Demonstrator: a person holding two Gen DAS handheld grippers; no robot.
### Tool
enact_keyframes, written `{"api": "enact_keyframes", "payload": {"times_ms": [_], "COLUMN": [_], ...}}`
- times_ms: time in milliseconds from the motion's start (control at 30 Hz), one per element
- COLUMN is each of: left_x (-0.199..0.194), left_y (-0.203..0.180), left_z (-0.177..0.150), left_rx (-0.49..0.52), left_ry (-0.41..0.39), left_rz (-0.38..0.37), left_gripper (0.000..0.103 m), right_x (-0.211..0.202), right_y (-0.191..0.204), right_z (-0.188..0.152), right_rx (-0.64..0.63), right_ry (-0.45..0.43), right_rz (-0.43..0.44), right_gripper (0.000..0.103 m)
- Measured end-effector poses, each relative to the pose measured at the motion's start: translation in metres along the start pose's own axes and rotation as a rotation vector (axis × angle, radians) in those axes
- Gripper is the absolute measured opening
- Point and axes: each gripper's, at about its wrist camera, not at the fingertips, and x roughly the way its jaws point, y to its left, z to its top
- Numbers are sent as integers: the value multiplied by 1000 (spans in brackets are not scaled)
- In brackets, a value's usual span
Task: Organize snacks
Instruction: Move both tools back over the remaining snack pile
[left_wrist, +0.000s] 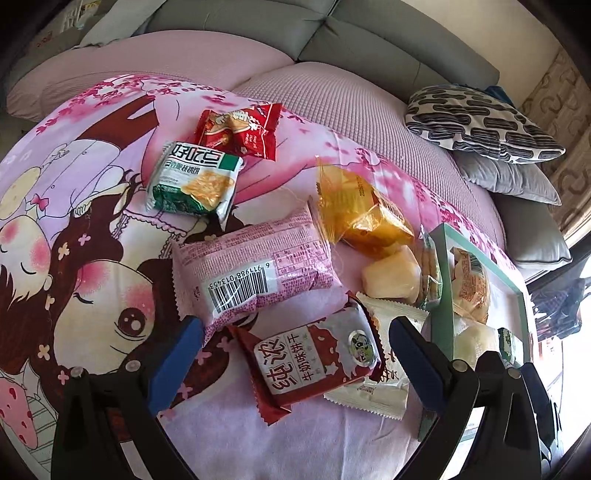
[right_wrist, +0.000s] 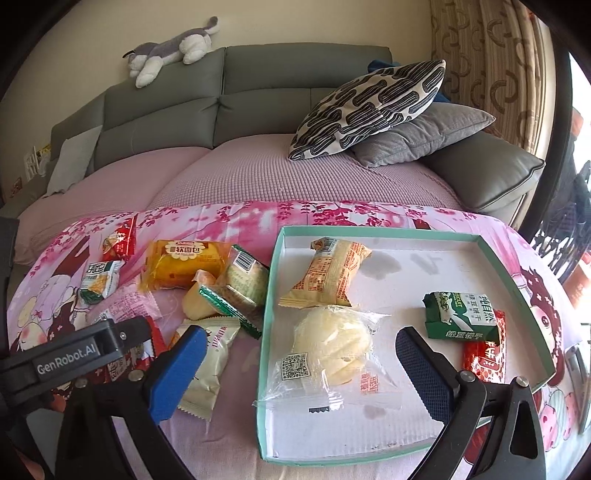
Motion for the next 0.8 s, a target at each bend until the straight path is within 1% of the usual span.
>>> {"api": "enact_keyframes", "payload": {"times_ms": [267,367,433,533,633,767,800], "left_x": [9,10,13,10,7,2,1], "left_y": [4,12,18,26,32,43,46], "left_z": [-1,-1,-2,-2,-3,-2,-2], "left_rx": [7,6,21,13,18,-1,-5], "left_ry": [27,34,48,46,39,36,34], "left_rz": [39,85,147,142,181,191,198], "left_gripper": [101,101,101,101,101,101,101], "right_x": [-2,-2,-2,-2,-4,-5,-6], "right_y": [1,2,2,4,9,21,24], "right_z": [-1,-1,0,0,0,-1,-2], "right_rx": [-1,0,1,-4,-15,-40,-46], "right_ry": [-4,-4,-7,-13,-19,-22,-25], "right_rz": [2,2,5,13,39,106,122], "right_gripper": [103,103,103,103,103,103,101]}}
